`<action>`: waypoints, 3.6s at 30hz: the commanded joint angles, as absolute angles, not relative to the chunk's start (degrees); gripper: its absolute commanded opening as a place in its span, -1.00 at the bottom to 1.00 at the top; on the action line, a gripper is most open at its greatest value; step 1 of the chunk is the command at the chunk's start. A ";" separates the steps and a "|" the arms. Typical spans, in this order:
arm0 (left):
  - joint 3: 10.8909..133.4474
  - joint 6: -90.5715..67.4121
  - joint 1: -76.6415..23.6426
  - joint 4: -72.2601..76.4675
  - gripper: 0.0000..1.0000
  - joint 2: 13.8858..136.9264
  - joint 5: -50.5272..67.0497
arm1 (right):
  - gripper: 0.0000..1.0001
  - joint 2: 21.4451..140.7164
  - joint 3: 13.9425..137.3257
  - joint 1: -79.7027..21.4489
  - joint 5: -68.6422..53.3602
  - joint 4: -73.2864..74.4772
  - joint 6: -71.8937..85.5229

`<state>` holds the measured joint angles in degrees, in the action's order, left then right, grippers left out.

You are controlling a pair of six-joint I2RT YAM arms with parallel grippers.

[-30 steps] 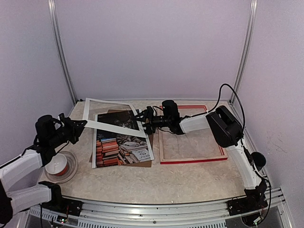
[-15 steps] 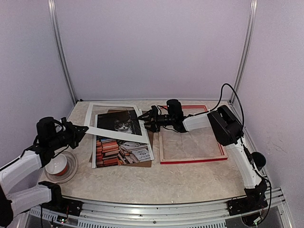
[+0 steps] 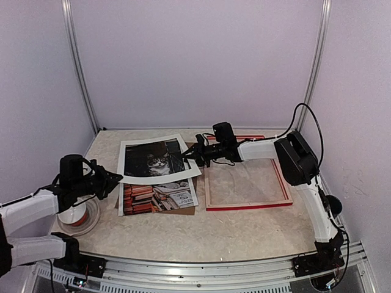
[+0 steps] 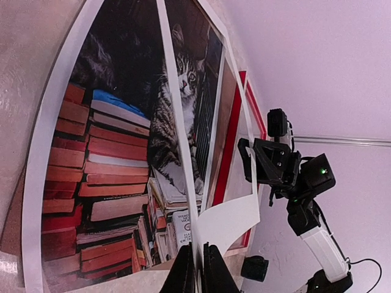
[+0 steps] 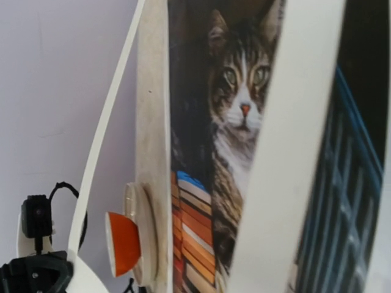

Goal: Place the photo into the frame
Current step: Pass from the left arm to the right

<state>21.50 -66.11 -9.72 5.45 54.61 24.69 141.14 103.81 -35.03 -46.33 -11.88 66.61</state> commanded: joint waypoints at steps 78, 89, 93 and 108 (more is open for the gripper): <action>40.70 -59.24 -39.64 26.10 -0.43 101.85 27.48 | -0.60 102.57 58.51 -23.51 -26.08 -3.03 42.71; 40.61 -59.33 -39.64 26.02 -0.41 102.04 27.45 | -0.65 101.99 53.50 -22.05 -34.93 -13.91 46.37; 40.35 -59.33 -39.63 26.10 -0.41 102.12 27.29 | -0.61 101.63 51.68 -21.25 -37.34 -17.13 48.01; 39.46 -59.86 -39.64 26.91 -0.41 102.06 27.42 | -0.47 101.38 48.24 -18.43 -40.45 -21.73 51.39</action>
